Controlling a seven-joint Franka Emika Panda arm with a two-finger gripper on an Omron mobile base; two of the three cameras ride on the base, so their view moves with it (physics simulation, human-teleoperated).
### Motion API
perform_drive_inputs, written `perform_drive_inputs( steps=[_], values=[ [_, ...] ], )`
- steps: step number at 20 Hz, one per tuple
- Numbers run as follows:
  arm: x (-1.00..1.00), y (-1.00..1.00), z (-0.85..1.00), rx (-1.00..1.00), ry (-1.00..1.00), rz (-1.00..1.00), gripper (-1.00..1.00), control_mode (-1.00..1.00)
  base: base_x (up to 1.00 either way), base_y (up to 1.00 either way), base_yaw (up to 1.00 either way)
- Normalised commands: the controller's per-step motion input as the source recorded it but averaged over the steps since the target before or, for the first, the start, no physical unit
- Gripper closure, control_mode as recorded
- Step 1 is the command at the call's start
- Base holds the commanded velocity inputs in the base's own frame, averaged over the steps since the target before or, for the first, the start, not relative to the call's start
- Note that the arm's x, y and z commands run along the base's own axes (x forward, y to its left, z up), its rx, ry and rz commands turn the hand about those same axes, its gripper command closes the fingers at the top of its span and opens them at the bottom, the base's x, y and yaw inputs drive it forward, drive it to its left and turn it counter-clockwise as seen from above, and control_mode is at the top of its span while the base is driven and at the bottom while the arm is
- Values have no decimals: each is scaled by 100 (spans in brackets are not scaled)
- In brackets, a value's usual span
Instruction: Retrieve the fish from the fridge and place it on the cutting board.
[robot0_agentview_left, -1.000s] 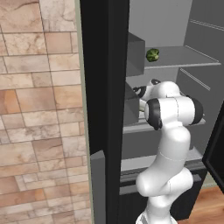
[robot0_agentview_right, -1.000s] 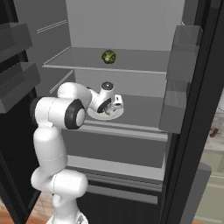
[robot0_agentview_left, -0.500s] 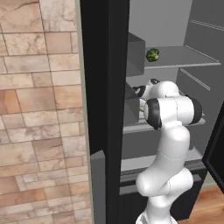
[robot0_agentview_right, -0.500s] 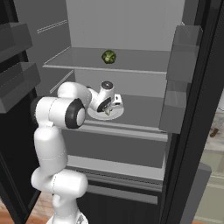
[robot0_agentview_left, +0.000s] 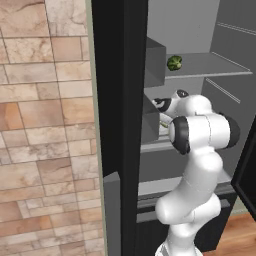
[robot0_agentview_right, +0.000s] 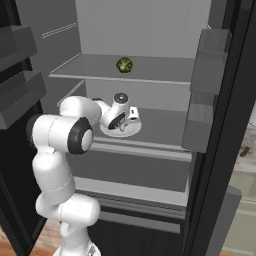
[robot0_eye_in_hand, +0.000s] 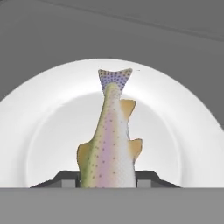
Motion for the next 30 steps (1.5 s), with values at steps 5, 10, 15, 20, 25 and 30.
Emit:
perform_drive_inputs(
  steps=[5,10,15,20,25,30],
  values=[
    [-47,0,35,0,-25,0,100,-100,0,0,0],
    [-55,0,34,0,-18,2,100,-100,0,0,0],
    [-68,-6,44,0,-9,4,100,-100,0,0,0],
    [-83,-17,43,0,-6,2,100,-100,0,0,0],
    [-71,-4,43,0,-7,1,100,-100,0,0,0],
    [-54,0,34,0,-6,0,100,-100,0,0,0]
  ],
)
